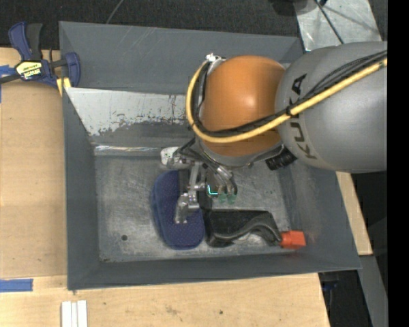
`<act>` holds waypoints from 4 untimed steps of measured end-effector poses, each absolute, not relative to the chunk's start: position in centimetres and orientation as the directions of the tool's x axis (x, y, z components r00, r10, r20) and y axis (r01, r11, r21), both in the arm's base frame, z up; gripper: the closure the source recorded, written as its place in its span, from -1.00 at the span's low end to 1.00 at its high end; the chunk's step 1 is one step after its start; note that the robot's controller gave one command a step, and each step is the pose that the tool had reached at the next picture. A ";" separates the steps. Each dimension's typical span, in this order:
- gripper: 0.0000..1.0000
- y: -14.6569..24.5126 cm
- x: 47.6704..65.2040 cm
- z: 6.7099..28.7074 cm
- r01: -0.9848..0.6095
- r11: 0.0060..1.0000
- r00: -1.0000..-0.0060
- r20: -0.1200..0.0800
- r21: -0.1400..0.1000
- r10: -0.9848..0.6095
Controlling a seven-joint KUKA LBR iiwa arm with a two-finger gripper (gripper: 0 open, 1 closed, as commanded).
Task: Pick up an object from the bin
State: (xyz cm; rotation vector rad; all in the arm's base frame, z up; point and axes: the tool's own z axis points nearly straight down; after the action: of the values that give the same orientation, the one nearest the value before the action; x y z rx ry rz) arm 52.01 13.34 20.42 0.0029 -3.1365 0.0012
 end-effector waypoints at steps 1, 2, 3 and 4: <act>-1.00 9.0 53.7 8.9 0.107 0.994 -0.994 -0.009 0.009 0.107; 1.00 9.1 53.8 9.2 0.105 0.994 -0.994 -0.013 0.009 0.105; 1.00 8.1 53.8 18.9 -0.269 0.963 -0.963 -0.008 -0.001 -0.269; -1.00 8.1 53.7 18.7 -0.268 0.964 -0.964 -0.005 0.000 -0.268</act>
Offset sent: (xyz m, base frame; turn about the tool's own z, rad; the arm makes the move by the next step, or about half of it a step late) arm 0.0132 -0.0460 -0.1194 0.1096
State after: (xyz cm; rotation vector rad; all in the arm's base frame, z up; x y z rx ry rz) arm 53.75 8.10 18.73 0.4249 -3.1173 -0.0010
